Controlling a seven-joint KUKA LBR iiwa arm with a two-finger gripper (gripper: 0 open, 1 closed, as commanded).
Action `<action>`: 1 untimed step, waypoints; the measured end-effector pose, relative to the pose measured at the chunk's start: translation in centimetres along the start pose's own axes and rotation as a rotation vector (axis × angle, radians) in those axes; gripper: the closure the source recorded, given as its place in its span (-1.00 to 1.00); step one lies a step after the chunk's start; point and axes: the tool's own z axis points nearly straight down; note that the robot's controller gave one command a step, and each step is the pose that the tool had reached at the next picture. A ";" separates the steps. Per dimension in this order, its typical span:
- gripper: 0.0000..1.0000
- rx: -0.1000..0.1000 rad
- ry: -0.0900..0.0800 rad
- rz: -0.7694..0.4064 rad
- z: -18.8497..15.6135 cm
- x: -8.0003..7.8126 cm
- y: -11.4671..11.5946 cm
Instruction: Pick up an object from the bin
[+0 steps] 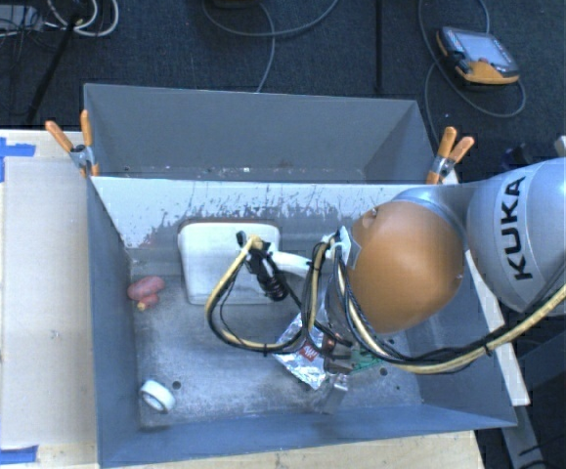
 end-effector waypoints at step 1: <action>-1.00 0.003 0.005 0.040 5.6 2.3 -0.2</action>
Offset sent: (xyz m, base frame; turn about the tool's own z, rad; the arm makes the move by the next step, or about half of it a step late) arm 0.0226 -0.0068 -0.0528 0.0378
